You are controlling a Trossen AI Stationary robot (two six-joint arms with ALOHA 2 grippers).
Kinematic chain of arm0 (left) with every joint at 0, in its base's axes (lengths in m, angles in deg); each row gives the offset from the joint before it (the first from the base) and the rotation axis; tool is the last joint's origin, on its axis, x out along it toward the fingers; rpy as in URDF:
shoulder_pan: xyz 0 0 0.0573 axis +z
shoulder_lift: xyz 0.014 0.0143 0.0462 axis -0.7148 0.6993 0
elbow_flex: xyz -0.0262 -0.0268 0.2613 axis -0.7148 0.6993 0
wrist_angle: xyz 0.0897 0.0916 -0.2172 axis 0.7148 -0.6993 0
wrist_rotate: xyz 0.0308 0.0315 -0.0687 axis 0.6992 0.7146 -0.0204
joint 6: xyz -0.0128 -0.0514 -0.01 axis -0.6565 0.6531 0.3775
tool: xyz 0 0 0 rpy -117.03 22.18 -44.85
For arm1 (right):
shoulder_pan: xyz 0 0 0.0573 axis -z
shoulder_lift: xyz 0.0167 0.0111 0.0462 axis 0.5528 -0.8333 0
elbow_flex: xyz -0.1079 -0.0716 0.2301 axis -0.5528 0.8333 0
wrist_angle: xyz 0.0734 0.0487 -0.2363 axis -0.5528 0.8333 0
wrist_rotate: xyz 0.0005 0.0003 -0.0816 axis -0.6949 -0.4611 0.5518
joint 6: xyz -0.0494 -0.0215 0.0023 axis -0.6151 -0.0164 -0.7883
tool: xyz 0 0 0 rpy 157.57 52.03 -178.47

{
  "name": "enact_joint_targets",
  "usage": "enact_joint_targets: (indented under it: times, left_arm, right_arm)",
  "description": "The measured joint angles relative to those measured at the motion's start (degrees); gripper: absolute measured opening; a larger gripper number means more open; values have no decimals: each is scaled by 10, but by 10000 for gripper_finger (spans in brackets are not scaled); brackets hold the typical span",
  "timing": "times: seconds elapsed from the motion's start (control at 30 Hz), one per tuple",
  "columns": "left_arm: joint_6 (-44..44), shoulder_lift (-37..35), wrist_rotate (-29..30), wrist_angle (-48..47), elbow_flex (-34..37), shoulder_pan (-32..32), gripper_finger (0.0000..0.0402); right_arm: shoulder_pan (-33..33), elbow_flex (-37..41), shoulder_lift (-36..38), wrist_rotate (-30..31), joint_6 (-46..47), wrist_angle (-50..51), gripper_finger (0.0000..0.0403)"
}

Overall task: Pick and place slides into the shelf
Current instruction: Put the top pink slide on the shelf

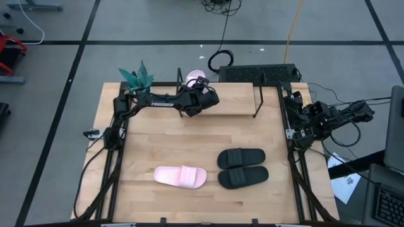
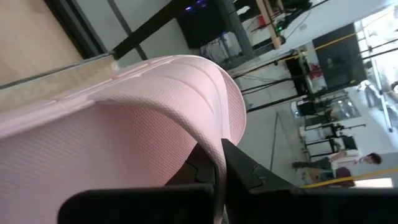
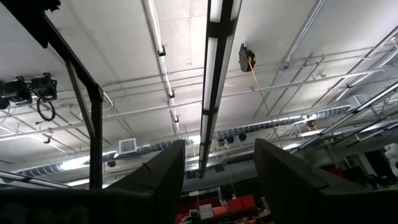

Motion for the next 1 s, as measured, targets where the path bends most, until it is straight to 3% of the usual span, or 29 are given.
enact_joint_targets:
  times: [0.37, 1.0]
  left_arm:
    - [36, 33, -11, 17, 0, 1, 0]
    - [14, 50, -34, 33, -2, 6, 0]
  right_arm:
    - [0, 0, 0, 0, 0, 1, 185]
    - [0, 0, 0, 0, 0, 5, 185]
